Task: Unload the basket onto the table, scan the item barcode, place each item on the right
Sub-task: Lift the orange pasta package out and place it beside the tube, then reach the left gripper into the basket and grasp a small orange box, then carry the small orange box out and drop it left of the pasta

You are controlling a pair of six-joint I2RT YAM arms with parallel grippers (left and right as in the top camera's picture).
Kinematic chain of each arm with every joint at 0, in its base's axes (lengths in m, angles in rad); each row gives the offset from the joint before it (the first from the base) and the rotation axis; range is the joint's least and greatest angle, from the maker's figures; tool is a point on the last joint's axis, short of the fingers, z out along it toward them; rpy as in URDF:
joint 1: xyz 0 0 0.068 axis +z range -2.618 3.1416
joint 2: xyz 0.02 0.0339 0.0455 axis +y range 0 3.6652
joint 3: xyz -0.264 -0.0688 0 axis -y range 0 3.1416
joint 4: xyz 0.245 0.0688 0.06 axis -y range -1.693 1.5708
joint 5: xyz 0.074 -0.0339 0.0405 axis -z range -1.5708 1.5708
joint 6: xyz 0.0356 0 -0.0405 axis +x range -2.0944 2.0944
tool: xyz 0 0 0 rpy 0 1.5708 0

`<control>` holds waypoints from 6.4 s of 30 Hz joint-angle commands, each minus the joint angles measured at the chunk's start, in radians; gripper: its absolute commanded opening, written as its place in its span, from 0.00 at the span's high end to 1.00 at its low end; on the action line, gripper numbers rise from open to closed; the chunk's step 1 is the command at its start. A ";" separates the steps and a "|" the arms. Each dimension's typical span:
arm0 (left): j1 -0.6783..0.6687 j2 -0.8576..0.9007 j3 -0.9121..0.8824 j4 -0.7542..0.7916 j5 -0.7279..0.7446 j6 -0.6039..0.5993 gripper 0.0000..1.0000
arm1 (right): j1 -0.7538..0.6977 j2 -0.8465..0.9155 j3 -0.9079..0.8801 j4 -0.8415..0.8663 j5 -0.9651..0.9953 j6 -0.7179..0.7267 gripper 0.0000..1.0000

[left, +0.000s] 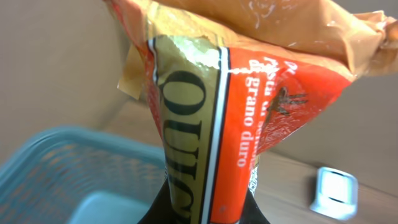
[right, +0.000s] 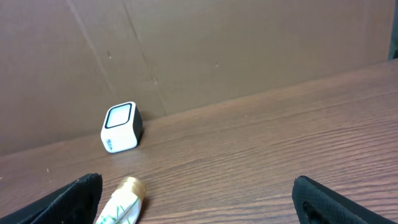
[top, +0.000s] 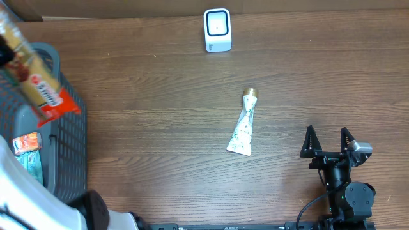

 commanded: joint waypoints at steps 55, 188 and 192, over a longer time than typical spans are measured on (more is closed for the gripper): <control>-0.760 0.047 -0.813 0.374 -0.023 -0.200 0.00 | 0.006 -0.007 -0.011 0.002 -0.002 0.004 0.00; -0.766 -0.047 -0.921 0.147 -0.158 0.260 0.96 | 0.006 -0.007 -0.011 0.002 -0.002 0.004 0.00; -0.823 0.085 -1.022 0.134 -0.158 0.306 0.96 | 0.006 -0.007 -0.011 0.002 -0.002 0.004 0.00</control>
